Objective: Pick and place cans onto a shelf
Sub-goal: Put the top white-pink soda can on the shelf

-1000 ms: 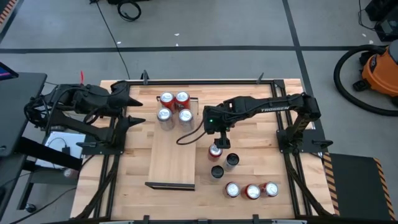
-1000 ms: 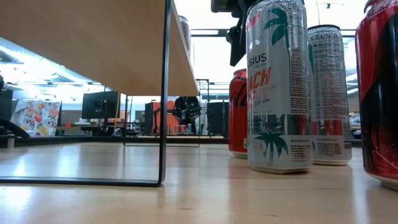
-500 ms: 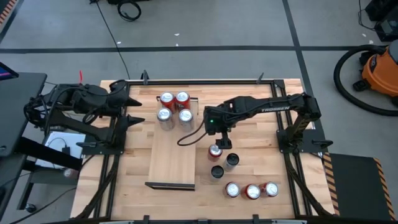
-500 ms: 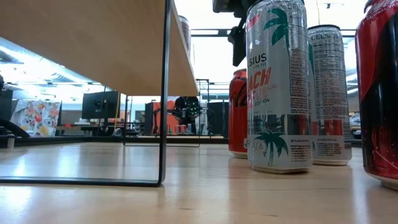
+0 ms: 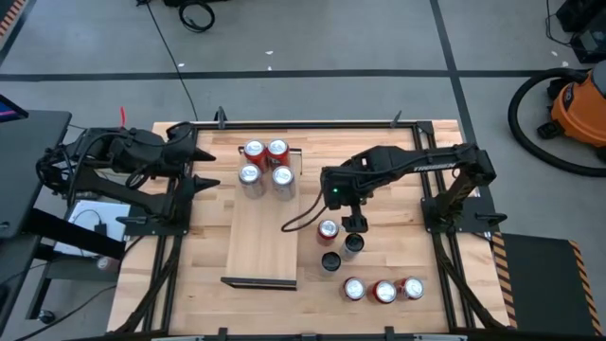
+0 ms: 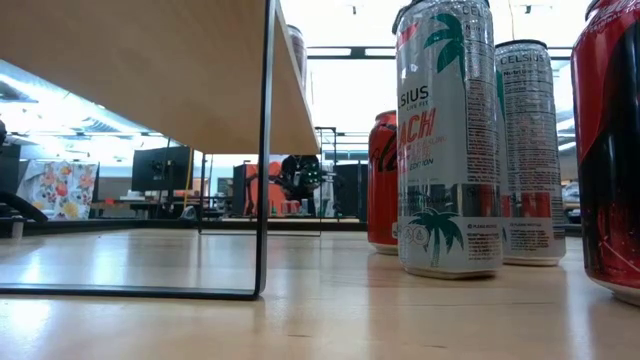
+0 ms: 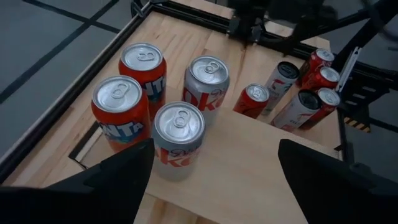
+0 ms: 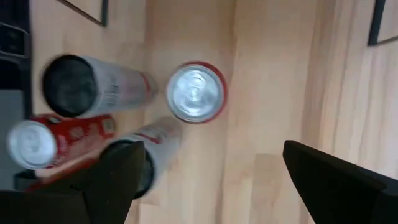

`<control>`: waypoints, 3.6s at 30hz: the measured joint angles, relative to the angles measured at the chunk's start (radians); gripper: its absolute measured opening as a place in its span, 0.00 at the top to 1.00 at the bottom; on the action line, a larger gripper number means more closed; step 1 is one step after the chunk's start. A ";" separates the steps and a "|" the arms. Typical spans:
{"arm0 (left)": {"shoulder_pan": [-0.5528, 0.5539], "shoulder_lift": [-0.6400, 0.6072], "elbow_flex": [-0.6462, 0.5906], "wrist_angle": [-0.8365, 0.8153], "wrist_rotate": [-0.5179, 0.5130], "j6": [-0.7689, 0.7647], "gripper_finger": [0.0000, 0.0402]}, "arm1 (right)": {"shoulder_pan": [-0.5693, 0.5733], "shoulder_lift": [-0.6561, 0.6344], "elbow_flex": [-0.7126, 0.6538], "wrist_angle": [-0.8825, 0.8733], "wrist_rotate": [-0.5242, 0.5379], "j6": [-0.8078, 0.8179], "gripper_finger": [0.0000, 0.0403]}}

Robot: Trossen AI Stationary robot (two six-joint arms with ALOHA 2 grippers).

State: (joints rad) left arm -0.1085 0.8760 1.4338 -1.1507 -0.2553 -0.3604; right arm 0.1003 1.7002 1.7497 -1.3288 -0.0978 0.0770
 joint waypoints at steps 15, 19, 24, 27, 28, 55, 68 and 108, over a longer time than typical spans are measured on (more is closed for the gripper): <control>0.000 -0.001 0.000 0.000 -0.012 0.164 0.12 | 0.223 -0.027 -0.040 0.009 0.010 0.310 0.06; 0.000 0.000 0.000 0.001 -0.012 0.188 0.12 | 0.246 -0.021 -0.069 0.030 0.064 0.433 0.07; 0.000 0.000 0.000 0.000 -0.031 0.183 0.12 | 0.247 -0.019 -0.126 0.072 0.104 0.648 0.08; 0.000 -0.007 0.000 -0.011 -0.032 0.166 0.12 | 0.250 -0.018 -0.142 0.072 0.130 0.798 0.08; 0.000 -0.009 0.000 -0.015 -0.031 0.166 0.12 | 0.251 -0.018 -0.149 0.071 0.144 0.845 0.08; 0.000 -0.028 0.000 -0.050 -0.031 0.137 0.12 | 0.254 -0.018 -0.315 0.199 0.104 1.078 0.08; 0.000 -0.025 0.000 -0.026 -0.053 0.108 0.12 | 0.253 -0.017 -0.366 0.205 0.095 0.931 0.28; 0.000 -0.025 0.000 -0.021 -0.084 0.061 0.12 | 0.217 -0.017 -0.346 0.221 0.079 0.315 0.15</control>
State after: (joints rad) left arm -0.1088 0.8509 1.4334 -1.1721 -0.3393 -0.2996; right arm 0.3176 1.6829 1.4039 -1.1080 -0.0189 0.3916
